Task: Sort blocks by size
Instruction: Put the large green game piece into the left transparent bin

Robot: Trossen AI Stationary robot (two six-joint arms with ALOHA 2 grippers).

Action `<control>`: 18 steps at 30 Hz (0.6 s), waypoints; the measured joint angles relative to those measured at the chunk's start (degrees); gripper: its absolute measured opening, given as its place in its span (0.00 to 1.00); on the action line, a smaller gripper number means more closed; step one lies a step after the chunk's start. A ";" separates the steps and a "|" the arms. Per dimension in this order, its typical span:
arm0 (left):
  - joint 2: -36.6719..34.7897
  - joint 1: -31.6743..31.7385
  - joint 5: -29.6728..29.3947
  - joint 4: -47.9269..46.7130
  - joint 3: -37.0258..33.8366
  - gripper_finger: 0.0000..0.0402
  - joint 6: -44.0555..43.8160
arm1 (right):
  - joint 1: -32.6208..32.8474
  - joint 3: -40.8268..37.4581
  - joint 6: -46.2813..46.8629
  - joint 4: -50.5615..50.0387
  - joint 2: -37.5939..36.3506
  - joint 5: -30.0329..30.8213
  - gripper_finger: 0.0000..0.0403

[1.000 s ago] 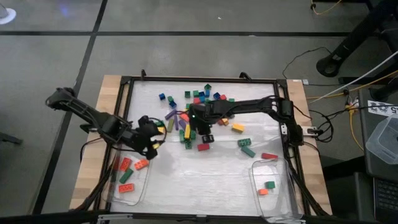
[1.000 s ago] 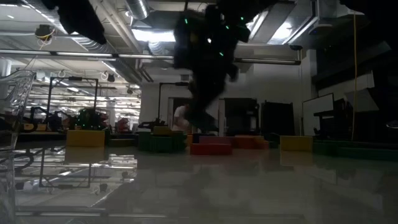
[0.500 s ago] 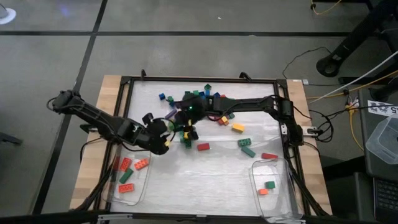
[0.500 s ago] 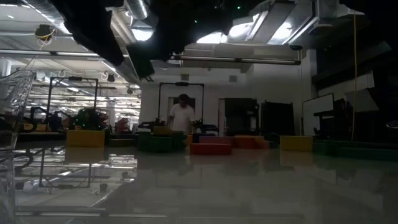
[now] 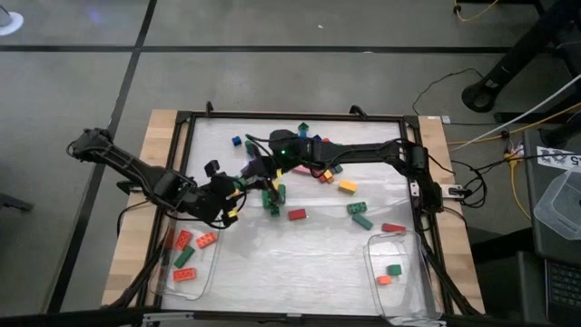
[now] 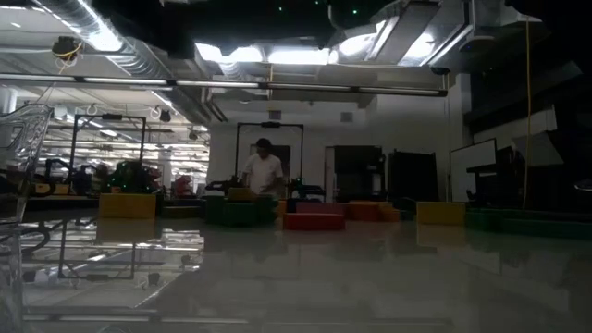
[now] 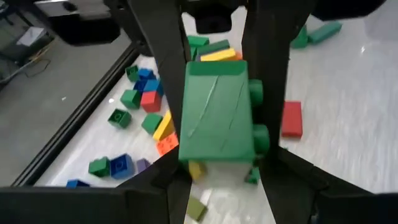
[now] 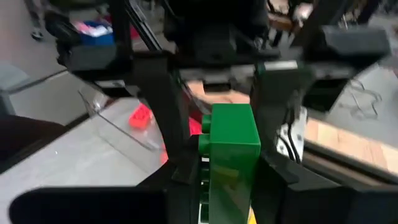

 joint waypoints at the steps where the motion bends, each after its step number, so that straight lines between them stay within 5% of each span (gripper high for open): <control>1: 0.00 0.12 0.01 0.32 0.00 0.41 0.65 | 0.06 0.00 -0.02 0.83 0.00 -0.20 0.23; 11: 0.13 0.74 0.40 1.31 -0.02 0.40 -0.46 | 1.12 0.00 -1.11 1.37 0.00 -0.19 0.23; 18: 0.20 -0.07 0.18 1.33 -0.02 0.19 0.24 | 1.15 0.00 -1.00 1.58 0.00 0.03 0.26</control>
